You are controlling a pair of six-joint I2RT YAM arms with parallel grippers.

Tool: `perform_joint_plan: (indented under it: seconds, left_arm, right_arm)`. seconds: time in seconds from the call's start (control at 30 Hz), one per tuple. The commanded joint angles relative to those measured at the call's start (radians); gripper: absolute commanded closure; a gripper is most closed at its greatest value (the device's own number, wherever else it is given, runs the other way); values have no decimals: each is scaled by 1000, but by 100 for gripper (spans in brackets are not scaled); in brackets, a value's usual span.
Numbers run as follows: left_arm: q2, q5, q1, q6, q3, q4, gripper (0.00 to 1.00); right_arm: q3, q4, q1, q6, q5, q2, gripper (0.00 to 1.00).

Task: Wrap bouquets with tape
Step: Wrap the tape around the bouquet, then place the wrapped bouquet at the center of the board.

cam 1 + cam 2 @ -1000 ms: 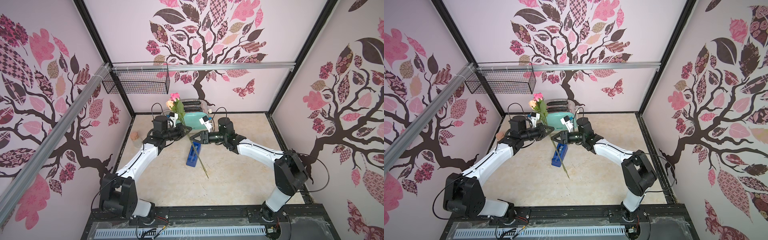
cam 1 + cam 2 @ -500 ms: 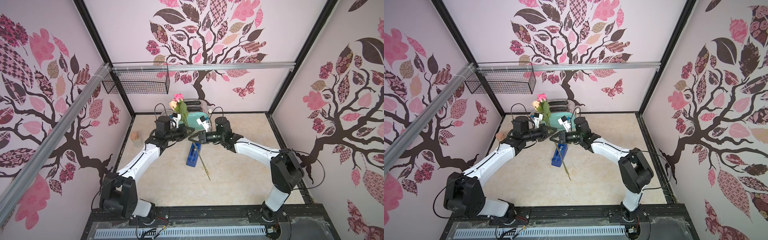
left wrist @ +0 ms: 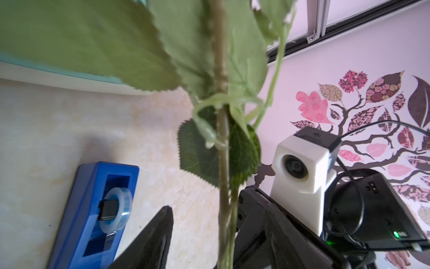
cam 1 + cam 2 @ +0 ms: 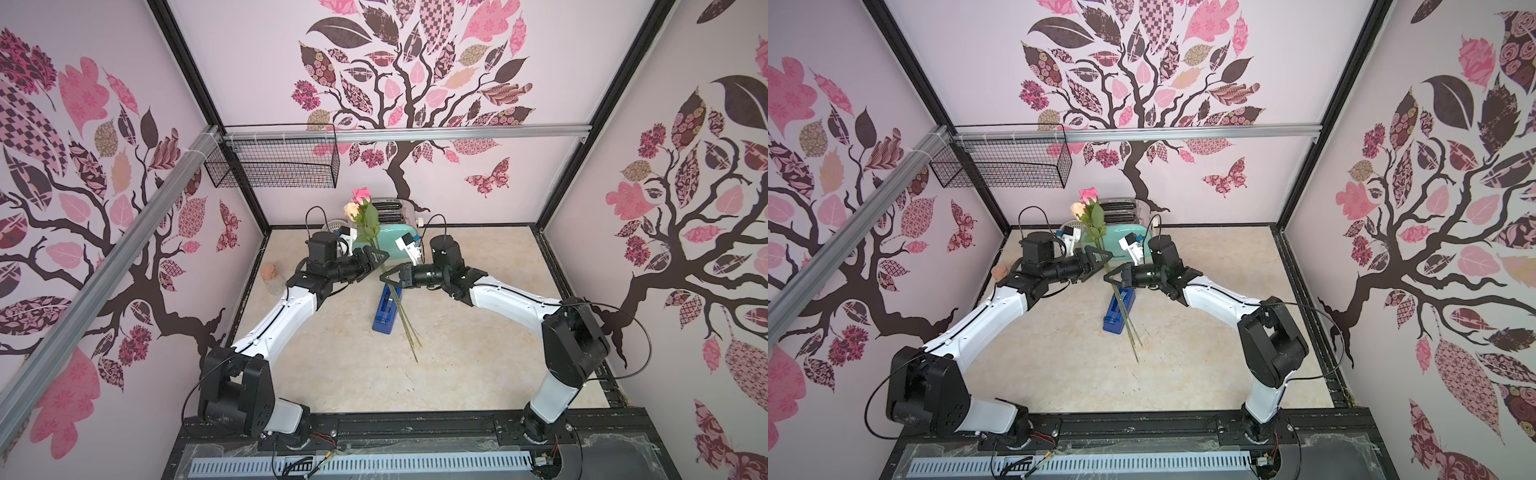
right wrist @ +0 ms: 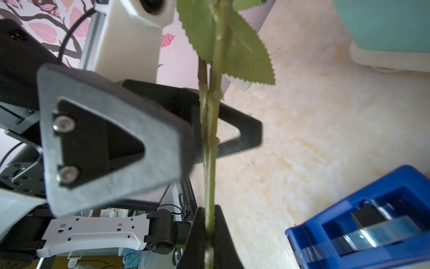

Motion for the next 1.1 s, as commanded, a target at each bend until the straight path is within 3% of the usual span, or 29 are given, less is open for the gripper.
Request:
perform_joint_plan:
  seconds: [0.0, 0.23, 0.33, 0.5, 0.7, 1.07]
  left_arm:
    - [-62, -18, 34, 29, 47, -49, 24]
    - [-122, -202, 47, 129, 93, -275, 16]
    - [-145, -232, 45, 130, 72, -295, 16]
    - [-170, -260, 43, 130, 36, -308, 17]
    - [-182, -267, 43, 139, 13, -312, 18]
    - [-205, -291, 43, 154, -1, -336, 18]
  right_arm:
    - [-10, -60, -24, -78, 90, -93, 100]
    - [-83, -193, -148, -142, 349, -205, 100]
    - [-92, -308, -209, -198, 497, -235, 100]
    - [-141, -387, -323, -287, 590, -248, 100]
    - [-135, -470, -329, -458, 819, -150, 100]
    - [20, -581, -331, -431, 798, 150, 100]
